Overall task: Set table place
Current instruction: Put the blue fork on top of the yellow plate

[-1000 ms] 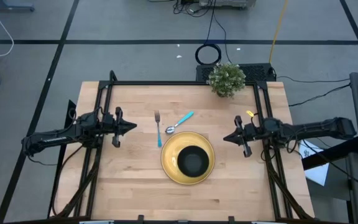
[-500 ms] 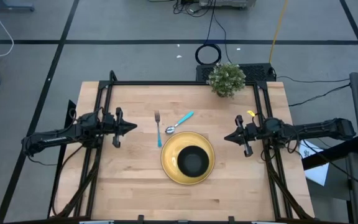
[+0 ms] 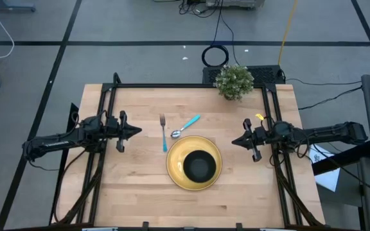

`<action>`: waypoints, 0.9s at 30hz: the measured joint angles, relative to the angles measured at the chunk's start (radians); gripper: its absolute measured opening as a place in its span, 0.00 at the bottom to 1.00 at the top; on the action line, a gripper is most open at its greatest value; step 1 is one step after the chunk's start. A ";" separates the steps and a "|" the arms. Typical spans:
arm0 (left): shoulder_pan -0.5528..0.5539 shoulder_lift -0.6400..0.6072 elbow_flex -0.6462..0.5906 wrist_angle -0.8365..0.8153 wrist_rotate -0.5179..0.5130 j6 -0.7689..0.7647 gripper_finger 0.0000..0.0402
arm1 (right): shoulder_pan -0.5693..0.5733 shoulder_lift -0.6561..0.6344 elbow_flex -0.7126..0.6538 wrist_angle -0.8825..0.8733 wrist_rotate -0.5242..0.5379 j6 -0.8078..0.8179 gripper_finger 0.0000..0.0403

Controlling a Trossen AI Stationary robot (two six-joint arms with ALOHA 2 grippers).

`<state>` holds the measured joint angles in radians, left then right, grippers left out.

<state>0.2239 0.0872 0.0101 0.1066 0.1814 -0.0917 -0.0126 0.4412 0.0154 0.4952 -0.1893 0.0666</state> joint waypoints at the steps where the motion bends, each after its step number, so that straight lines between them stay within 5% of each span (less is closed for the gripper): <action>1: 0.000 0.000 0.000 0.000 0.000 0.000 0.04 | 0.000 0.000 0.000 0.002 0.000 0.000 0.00; 14: 0.000 0.000 0.000 0.030 0.000 -0.028 0.04 | 0.000 0.000 0.000 0.003 0.001 0.000 0.00; 27: 0.000 0.000 0.000 0.103 0.001 -0.278 0.04 | 0.000 0.000 -0.001 0.010 0.001 0.013 0.00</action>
<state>0.2237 0.0872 0.0101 0.2097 0.1825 -0.3698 -0.0124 0.4412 0.0147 0.5056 -0.1883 0.0800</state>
